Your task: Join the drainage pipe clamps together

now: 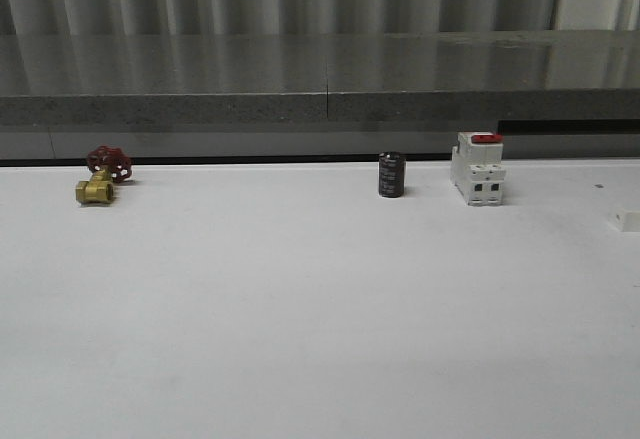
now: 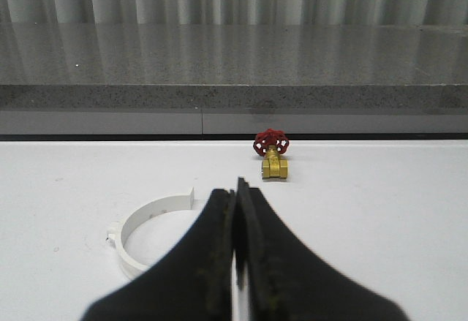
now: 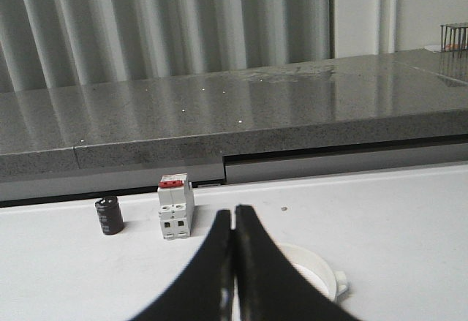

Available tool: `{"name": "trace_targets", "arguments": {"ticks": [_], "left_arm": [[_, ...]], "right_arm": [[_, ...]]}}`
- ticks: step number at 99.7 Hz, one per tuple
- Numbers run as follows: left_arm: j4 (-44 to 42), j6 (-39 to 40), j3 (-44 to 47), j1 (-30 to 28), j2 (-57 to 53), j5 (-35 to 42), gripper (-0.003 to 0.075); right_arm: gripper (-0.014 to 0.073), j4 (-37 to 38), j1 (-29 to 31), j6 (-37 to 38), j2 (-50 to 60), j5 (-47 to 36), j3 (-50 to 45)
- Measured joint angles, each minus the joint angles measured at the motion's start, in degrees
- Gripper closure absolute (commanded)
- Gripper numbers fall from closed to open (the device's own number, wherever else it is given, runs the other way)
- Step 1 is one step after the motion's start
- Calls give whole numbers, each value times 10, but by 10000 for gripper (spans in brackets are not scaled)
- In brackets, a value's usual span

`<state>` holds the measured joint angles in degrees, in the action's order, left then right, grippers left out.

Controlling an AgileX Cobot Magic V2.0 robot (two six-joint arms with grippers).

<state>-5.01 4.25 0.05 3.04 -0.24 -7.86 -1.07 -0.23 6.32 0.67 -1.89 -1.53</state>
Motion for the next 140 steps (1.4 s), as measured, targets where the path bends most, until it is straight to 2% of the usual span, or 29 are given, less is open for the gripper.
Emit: {"name": "trace_targets", "arguments": {"ticks": [50,54,55,91,106,126,133,140], "left_arm": [[4,0,-15,0,0,-13,741],[8,0,-31,0,1,-28,741],[17,0,-95,0,31,-72,741],[21,0,-357,0,277,-362,741],[21,0,-407,0,361,-394,741],[22,0,-413,0,418,-398,739],[22,0,-414,0,429,-399,701],[22,0,-414,0,435,-400,588]], "right_arm": [[661,0,0,0,0,0,0],[661,0,0,0,0,0,0],[661,0,0,0,0,0,0],[661,0,0,0,0,0,0],[661,0,0,0,0,0,0],[661,0,0,0,0,0,0],[661,0,0,0,0,0,0],[661,0,0,0,0,0,0]]}}
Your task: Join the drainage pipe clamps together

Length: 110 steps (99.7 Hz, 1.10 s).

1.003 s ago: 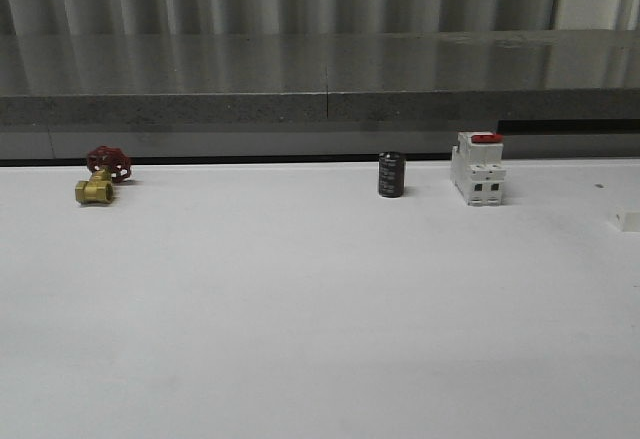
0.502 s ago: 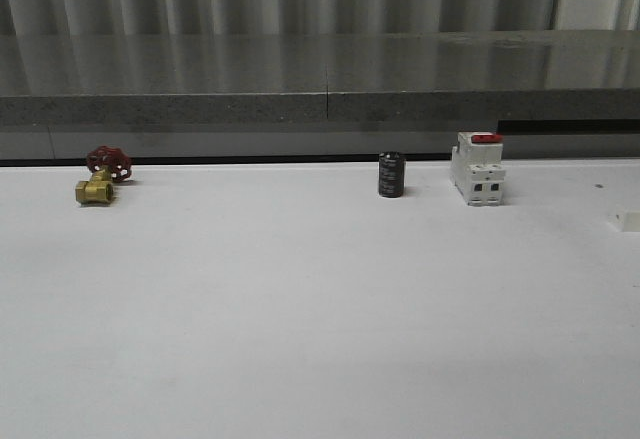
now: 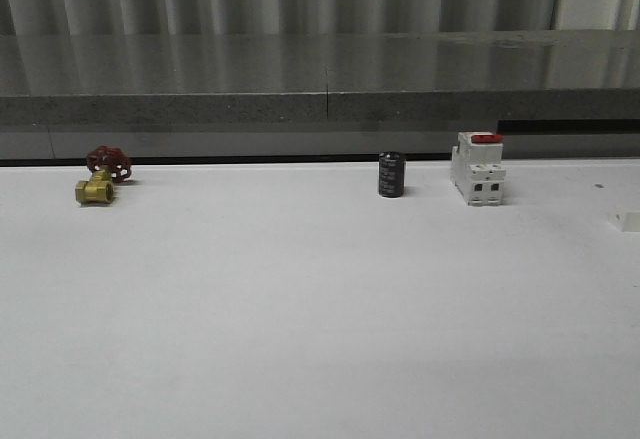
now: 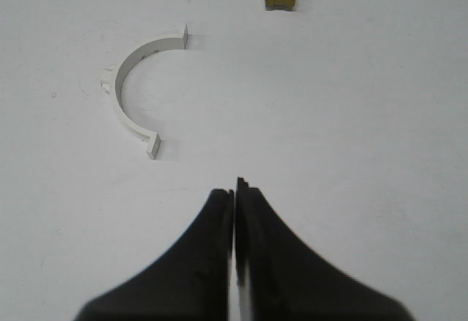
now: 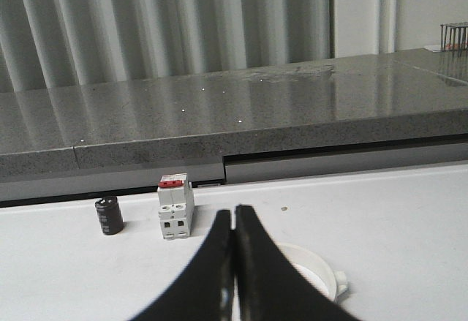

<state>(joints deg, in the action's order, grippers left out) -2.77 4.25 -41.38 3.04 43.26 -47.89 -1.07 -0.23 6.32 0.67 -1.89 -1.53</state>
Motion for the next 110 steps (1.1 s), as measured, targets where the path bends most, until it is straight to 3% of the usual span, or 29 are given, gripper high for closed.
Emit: {"name": "trace_targets", "arguments": {"ticks": [15,25,59,110], "left_arm": [[0,0,0,0,4,-3,178],[0,0,0,0,4,-3,62],[0,0,-11,-7,52,-6,62],[0,-70,-175,-102,340,15,62]], "right_arm": [[661,0,0,0,0,0,0],[661,0,0,0,0,0,0],[661,0,0,0,0,0,0],[661,0,0,0,0,0,0]]}}
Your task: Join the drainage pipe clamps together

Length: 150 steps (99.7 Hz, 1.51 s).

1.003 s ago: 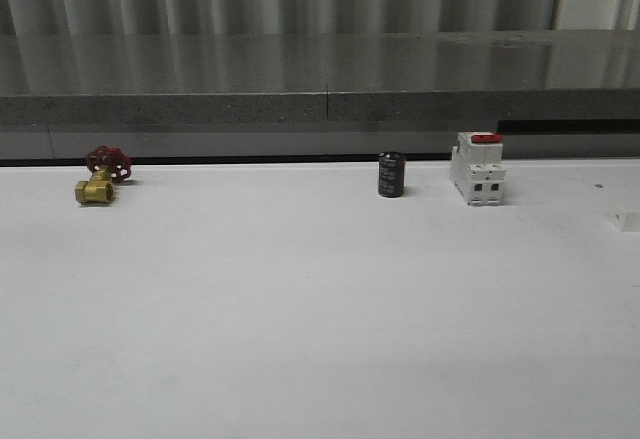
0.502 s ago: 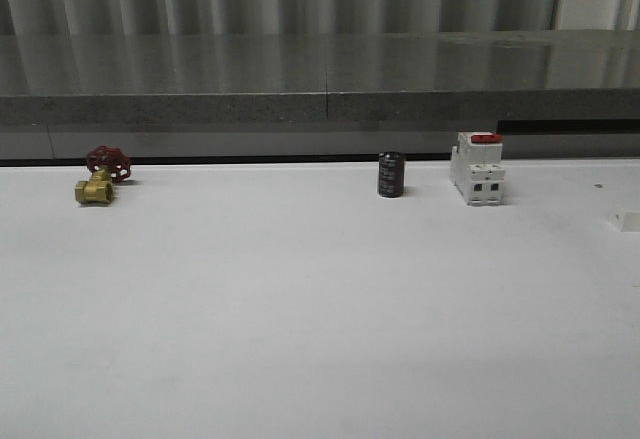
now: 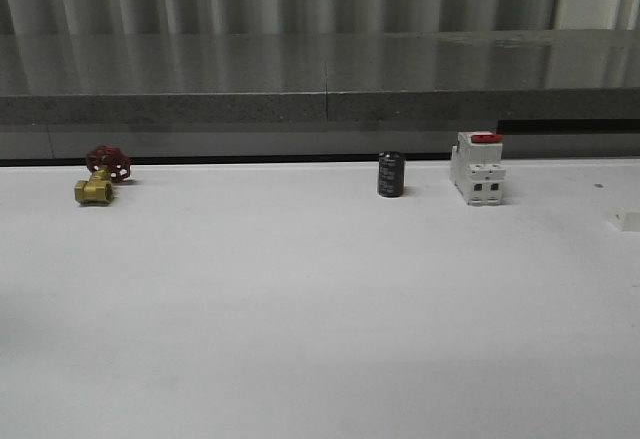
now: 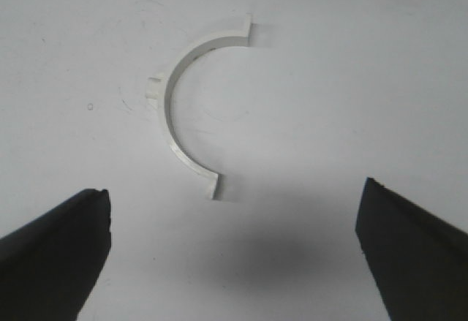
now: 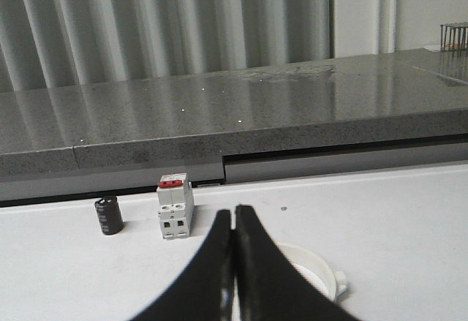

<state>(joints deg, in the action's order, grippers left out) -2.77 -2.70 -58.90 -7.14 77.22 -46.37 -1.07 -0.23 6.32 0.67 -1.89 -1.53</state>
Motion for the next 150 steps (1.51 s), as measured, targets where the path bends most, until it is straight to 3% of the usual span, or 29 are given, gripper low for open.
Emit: {"name": "trace_targets", "arguments": {"ticks": [38,75,150], "left_arm": [[0,-62,-77,-68,181,22,62],[21,-100,-125,-76,307,52,62],[40,-130,-140,-76,364,82,62]], "right_arm": [[661,0,0,0,0,0,0],[661,0,0,0,0,0,0],[661,0,0,0,0,0,0]]}}
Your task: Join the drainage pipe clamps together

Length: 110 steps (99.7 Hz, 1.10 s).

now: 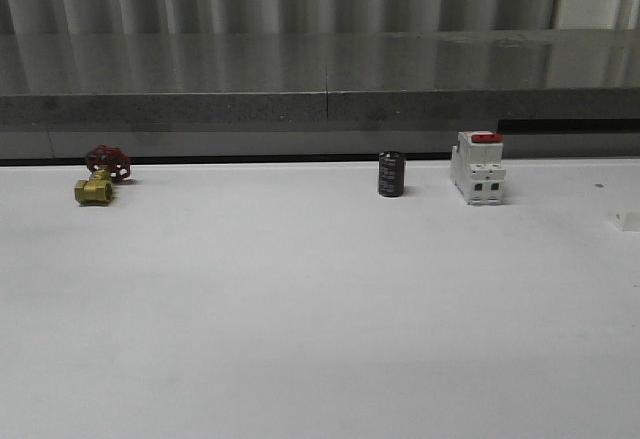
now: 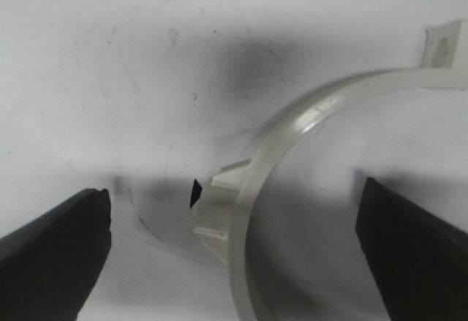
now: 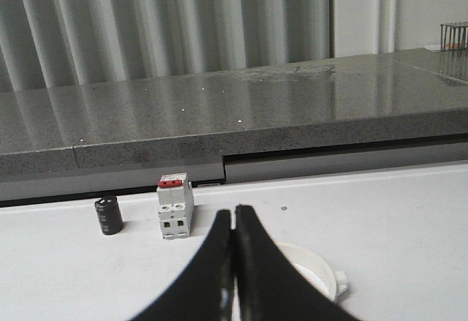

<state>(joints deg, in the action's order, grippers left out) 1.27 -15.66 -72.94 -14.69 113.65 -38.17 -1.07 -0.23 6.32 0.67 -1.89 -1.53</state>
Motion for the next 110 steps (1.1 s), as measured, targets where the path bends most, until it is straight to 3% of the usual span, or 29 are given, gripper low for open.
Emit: {"name": "trace_targets", "arguments": {"ticks": [25,32,39,57,66,110], "left_arm": [[4,0,-1,0,9,0,64],[4,0,-1,0,9,0,95],[6,-1,-1,0,9,0,188],[9,-1,-1,0,10,0,605],[8,-1,-7,0,10,-5,739],[78,13,-23,10,-67,-63,741]], "right_arm": [[661,0,0,0,0,0,0],[661,0,0,0,0,0,0],[661,0,0,0,0,0,0],[661,0,0,0,0,0,0],[661,0,0,0,0,0,0],[661,0,0,0,0,0,0]]}}
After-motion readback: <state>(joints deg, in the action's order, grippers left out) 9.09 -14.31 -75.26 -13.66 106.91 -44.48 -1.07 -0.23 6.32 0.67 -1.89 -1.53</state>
